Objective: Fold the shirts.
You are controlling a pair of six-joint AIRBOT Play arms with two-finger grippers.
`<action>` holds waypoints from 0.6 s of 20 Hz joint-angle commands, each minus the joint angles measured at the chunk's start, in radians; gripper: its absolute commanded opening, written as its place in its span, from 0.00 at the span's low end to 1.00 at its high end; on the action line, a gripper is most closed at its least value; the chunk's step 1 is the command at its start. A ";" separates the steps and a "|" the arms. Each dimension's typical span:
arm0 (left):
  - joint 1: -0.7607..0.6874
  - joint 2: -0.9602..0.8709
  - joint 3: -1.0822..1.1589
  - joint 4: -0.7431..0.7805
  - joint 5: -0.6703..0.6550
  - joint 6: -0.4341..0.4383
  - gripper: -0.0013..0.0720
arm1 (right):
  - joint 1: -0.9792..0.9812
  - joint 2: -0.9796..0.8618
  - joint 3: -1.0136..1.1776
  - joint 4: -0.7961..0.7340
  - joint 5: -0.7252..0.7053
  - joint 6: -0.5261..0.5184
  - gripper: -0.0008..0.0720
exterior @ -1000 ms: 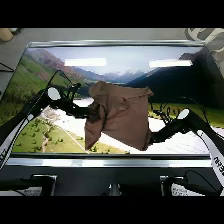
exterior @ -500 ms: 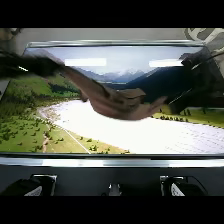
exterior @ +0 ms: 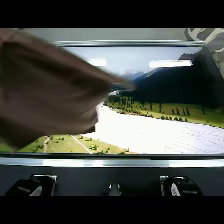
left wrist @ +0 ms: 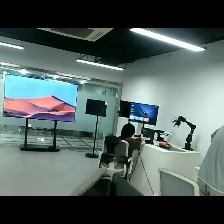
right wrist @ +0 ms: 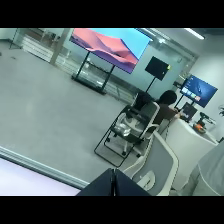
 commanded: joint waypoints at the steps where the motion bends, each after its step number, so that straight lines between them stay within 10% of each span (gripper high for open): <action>1: 0.001 -0.028 0.010 0.036 -0.121 -0.008 0.04 | 0.001 -0.061 0.019 -0.036 0.137 0.028 0.03; 5: 0.001 -0.199 -0.002 -0.052 -0.181 0.005 0.05 | 0.001 -0.224 0.019 -0.036 0.297 0.028 0.03; 12: -0.176 -0.475 0.004 -0.403 0.209 0.142 0.05 | 0.001 -0.412 0.019 -0.051 0.249 0.027 0.14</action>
